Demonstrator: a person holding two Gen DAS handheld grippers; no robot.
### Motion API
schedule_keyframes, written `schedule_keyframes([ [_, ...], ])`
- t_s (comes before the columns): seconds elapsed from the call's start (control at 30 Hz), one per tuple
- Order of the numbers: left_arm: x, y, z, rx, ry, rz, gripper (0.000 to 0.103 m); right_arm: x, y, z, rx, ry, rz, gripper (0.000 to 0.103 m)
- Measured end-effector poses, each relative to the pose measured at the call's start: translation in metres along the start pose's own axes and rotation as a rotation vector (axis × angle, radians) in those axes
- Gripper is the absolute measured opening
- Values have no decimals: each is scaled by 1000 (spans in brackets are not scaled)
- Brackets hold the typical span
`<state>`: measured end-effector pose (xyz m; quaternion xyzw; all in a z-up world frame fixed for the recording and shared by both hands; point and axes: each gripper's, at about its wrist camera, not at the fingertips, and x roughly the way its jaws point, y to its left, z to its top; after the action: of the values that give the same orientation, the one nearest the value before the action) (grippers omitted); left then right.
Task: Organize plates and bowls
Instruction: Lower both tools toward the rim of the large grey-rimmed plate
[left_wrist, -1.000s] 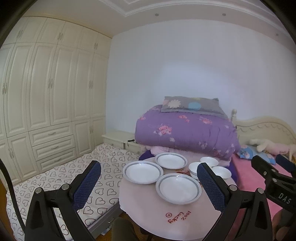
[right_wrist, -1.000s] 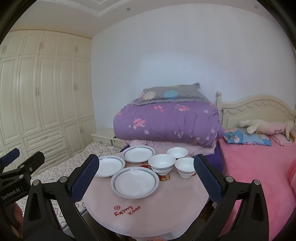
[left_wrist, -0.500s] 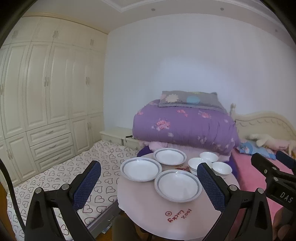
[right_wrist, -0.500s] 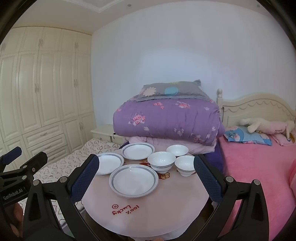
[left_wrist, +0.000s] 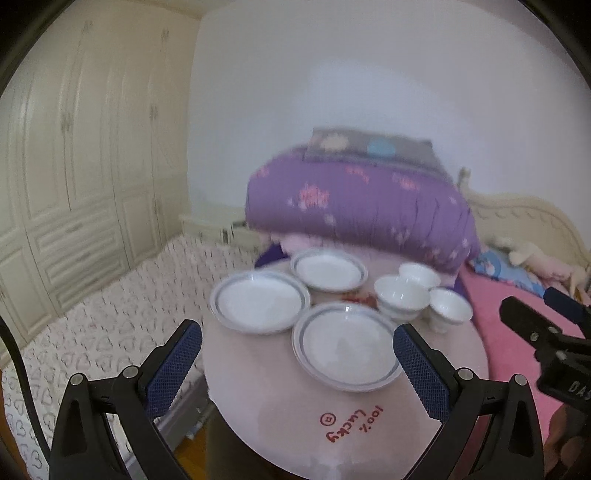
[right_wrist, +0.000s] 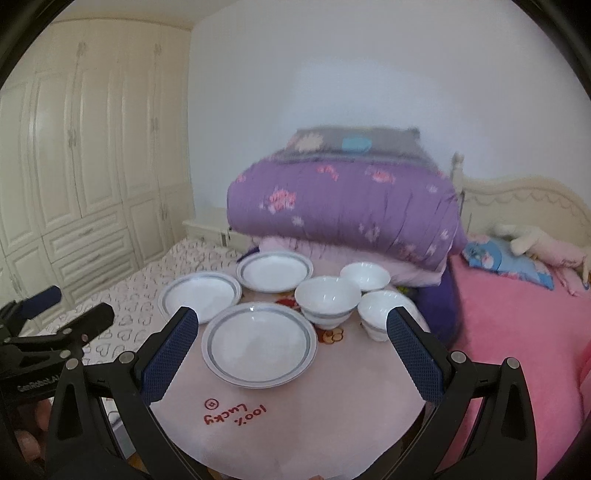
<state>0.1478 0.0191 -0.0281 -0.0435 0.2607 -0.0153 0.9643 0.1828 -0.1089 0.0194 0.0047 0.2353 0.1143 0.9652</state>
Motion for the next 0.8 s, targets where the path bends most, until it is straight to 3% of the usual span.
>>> schedule_keyframes([
  [0.33,99,29,39,-63,240,-30,102,94,-33,-21,91,244,99,103],
  [0.6,182,44,59,-120,356,-13,102,162,-43,-30,128,387,127,103],
  [0.8,243,57,78,-180,437,-47,102,201,-49,-34,140,451,135,103],
])
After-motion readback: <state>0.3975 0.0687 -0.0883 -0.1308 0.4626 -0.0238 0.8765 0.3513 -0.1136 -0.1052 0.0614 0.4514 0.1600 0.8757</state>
